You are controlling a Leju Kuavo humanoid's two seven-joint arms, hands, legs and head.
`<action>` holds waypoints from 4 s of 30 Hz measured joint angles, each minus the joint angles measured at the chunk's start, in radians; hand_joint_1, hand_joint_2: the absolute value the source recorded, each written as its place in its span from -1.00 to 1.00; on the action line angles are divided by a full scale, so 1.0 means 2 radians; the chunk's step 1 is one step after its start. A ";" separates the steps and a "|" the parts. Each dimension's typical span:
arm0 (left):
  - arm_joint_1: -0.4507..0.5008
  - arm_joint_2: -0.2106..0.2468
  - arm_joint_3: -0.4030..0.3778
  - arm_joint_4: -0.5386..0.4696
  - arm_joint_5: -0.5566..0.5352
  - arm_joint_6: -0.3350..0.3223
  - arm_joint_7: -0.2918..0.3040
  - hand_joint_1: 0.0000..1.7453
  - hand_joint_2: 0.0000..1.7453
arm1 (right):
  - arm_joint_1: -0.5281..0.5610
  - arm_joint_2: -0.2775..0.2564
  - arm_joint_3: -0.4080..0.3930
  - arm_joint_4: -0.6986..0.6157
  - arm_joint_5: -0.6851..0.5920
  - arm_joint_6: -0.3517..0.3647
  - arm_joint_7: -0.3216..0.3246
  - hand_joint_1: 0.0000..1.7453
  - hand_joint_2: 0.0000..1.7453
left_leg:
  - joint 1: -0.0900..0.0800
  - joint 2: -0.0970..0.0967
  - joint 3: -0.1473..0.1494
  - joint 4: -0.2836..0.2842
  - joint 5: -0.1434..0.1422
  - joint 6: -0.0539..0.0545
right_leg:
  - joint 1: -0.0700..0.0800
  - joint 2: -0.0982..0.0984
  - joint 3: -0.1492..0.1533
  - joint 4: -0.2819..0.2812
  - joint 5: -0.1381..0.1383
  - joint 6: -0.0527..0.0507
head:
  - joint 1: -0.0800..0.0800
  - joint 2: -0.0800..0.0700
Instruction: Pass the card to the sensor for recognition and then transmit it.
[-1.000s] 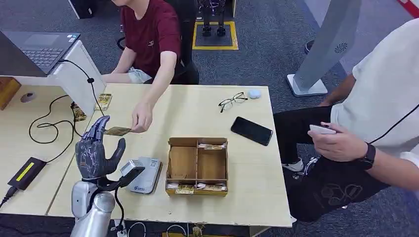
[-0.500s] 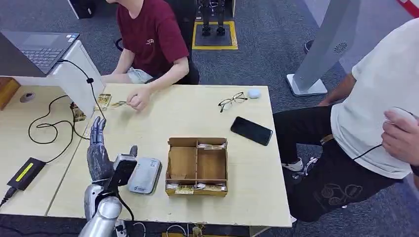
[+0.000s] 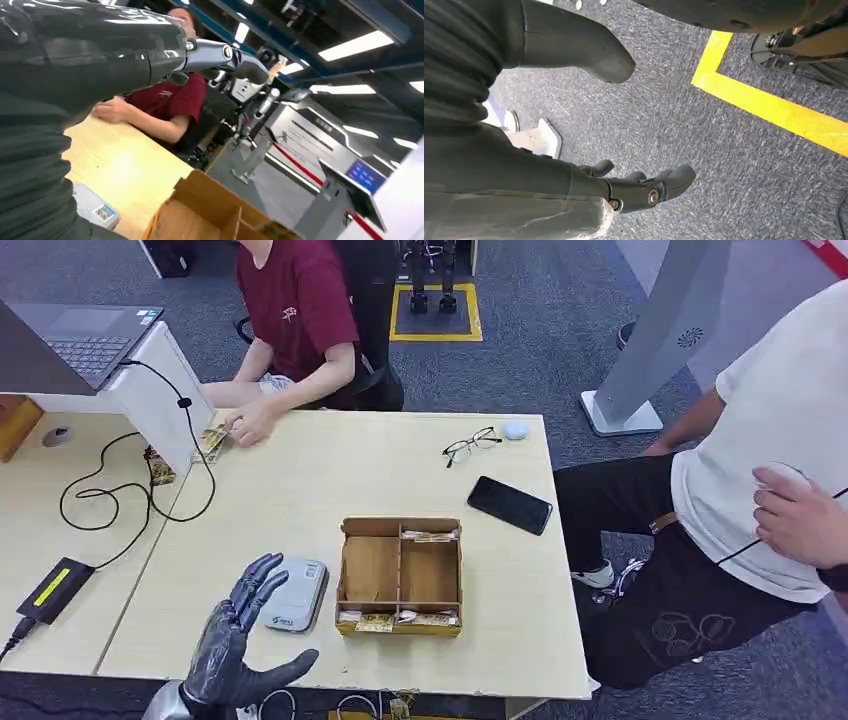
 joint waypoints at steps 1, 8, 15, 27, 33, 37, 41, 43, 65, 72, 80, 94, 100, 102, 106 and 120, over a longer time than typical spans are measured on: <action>0.002 0.004 -0.007 0.000 -0.011 0.003 0.002 -1.00 1.00 | 0.000 -0.001 0.000 0.000 0.000 0.000 0.000 -1.00 1.00 | 0.000 0.000 0.000 0.000 0.000 0.000 | 0.000 0.000 0.000 0.000 0.000 0.000 | 0.000 0.000; -0.009 0.011 -0.047 0.021 -0.107 0.042 0.040 -1.00 1.00 | -0.002 -0.002 0.000 0.000 0.002 0.001 0.003 -1.00 1.00 | 0.000 0.000 0.000 0.000 0.000 0.000 | 0.000 0.000 0.000 0.000 0.000 0.000 | 0.000 0.000; -0.043 0.007 -0.088 0.087 -0.202 0.100 0.074 -1.00 1.00 | -0.007 -0.004 0.000 0.000 0.003 0.005 0.007 -1.00 1.00 | 0.000 0.000 0.000 0.000 0.000 0.000 | 0.000 0.000 0.000 0.000 0.000 0.000 | 0.000 0.000; -0.083 -0.012 -0.135 0.157 -0.270 0.154 0.123 -1.00 1.00 | -0.009 -0.006 0.005 0.000 0.011 0.008 0.013 -1.00 1.00 | 0.000 0.000 0.000 0.000 0.000 0.000 | 0.000 0.000 0.000 0.000 0.000 0.000 | 0.000 0.000; -0.104 -0.031 -0.144 0.182 -0.325 0.160 0.165 -1.00 1.00 | -0.010 -0.006 0.006 0.000 0.011 0.012 0.015 -1.00 1.00 | 0.000 0.000 0.000 0.000 0.000 0.000 | 0.000 0.000 0.000 0.000 0.000 0.000 | 0.000 0.000; -0.114 -0.041 -0.148 0.195 -0.333 0.160 0.170 -1.00 1.00 | -0.010 -0.006 0.007 0.000 0.011 0.014 0.017 -1.00 1.00 | 0.000 0.000 0.000 0.000 0.000 0.000 | 0.000 0.000 0.000 0.000 0.000 0.000 | 0.000 0.000; -0.123 -0.049 -0.154 0.205 -0.330 0.159 0.181 -1.00 1.00 | -0.010 -0.006 0.007 -0.001 0.012 0.014 0.018 -1.00 1.00 | 0.000 0.000 0.000 0.000 0.000 0.000 | 0.000 0.000 0.000 0.000 0.000 0.000 | 0.000 0.000; -0.130 -0.054 -0.156 0.212 -0.329 0.158 0.191 -1.00 1.00 | -0.011 -0.006 0.008 -0.001 0.012 0.014 0.019 -1.00 1.00 | 0.000 0.000 0.000 0.000 0.000 0.000 | 0.000 0.000 0.000 0.000 0.000 0.000 | 0.000 0.000; -0.163 -0.065 -0.162 0.266 -0.309 0.155 0.213 1.00 1.00 | -0.012 -0.006 0.014 -0.001 0.012 0.017 0.022 -1.00 1.00 | 0.000 0.000 0.000 0.000 0.000 0.000 | 0.000 0.000 0.000 0.000 0.001 0.000 | 0.000 0.000; -0.163 -0.064 -0.162 0.268 -0.297 0.140 0.211 1.00 1.00 | -0.012 -0.006 0.014 -0.001 0.012 0.018 0.022 -1.00 1.00 | 0.000 0.000 0.000 0.000 0.000 0.000 | 0.000 0.000 0.000 0.000 0.001 0.000 | 0.000 0.000; -0.163 -0.064 -0.162 0.269 -0.294 0.139 0.211 1.00 1.00 | -0.012 -0.006 0.014 -0.001 0.011 0.017 0.022 -1.00 1.00 | 0.000 0.000 0.000 0.000 0.000 0.000 | 0.000 0.000 0.000 0.000 0.001 0.000 | 0.000 0.000; -0.163 -0.061 -0.162 0.269 -0.259 0.130 0.189 1.00 1.00 | -0.012 -0.007 0.014 -0.001 0.011 0.018 0.022 -1.00 1.00 | 0.000 0.000 0.000 0.000 0.000 0.000 | 0.000 0.000 0.000 0.000 0.001 0.000 | 0.000 0.000; -0.166 -0.054 -0.158 0.250 -0.234 0.124 0.177 1.00 1.00 | -0.012 -0.007 0.014 -0.001 0.011 0.018 0.022 -1.00 1.00 | 0.000 0.000 0.000 0.000 0.000 0.000 | 0.000 0.000 0.000 0.000 0.001 0.000 | 0.000 0.000; -0.166 -0.052 -0.157 0.242 -0.227 0.126 0.175 1.00 1.00 | -0.012 -0.007 0.014 -0.001 0.011 0.017 0.021 -1.00 1.00 | 0.000 0.000 0.000 0.000 0.000 0.000 | 0.000 0.000 0.000 0.000 0.001 0.000 | 0.000 0.000; -0.176 -0.043 -0.147 0.196 -0.205 0.119 0.173 1.00 1.00 | -0.012 -0.007 0.014 -0.001 0.009 0.017 0.019 -1.00 1.00 | 0.000 0.000 0.000 0.000 0.000 0.000 | 0.000 0.000 0.000 0.000 0.001 0.000 | 0.000 0.000; -0.258 -0.033 -0.096 0.153 -0.212 0.098 0.216 1.00 1.00 | -0.014 -0.007 0.021 -0.004 0.020 0.017 0.022 -1.00 1.00 | 0.000 0.000 0.000 0.000 0.001 0.000 | 0.000 0.000 0.000 0.000 0.001 0.000 | 0.000 0.000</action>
